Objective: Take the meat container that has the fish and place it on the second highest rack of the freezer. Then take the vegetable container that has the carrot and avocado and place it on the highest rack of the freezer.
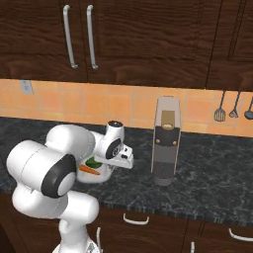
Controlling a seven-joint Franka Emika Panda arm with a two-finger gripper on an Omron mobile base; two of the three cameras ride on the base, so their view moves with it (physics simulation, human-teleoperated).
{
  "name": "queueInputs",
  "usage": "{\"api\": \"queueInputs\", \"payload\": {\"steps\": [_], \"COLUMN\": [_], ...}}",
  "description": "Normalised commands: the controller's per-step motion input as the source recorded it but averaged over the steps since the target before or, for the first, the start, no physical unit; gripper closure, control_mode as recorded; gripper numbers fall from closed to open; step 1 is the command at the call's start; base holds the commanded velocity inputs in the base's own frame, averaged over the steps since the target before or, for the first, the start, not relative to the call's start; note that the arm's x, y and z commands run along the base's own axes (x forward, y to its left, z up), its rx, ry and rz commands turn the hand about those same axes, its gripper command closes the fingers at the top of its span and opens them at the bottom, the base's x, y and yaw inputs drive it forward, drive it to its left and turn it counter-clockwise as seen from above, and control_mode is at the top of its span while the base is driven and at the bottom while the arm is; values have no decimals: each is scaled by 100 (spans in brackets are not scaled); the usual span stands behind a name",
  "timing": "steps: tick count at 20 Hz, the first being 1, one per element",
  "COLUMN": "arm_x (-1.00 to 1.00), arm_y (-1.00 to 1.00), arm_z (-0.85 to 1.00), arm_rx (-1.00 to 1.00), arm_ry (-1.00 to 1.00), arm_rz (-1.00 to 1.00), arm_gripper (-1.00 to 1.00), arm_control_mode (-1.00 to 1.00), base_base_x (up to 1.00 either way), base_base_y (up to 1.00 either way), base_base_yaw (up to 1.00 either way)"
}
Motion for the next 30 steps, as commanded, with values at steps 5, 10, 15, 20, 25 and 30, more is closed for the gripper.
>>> {"api": "queueInputs", "payload": {"steps": [5, 10, 15, 20, 25, 30], "arm_x": [-18, -40, -22, -28, -21, -33], "arm_y": [14, 7, 6, 12, 19, 0], "arm_z": [34, 62, 51, 42, 37, 31], "arm_rx": [0, 0, 0, 0, 0, 0], "arm_ry": [-1, 5, 7, 8, 11, 10], "arm_rz": [-1, -2, -11, -15, -18, -18], "arm_gripper": [100, 100, 100, 100, 100, 100], "arm_control_mode": [-100, -100, -100, -100, -100, -100], "base_base_x": [0, 0, 0, 0, 0, 0], "base_base_y": [0, 0, 0, 0, 0, 0], "base_base_yaw": [0, 0, 0, 0, 0, 0]}}
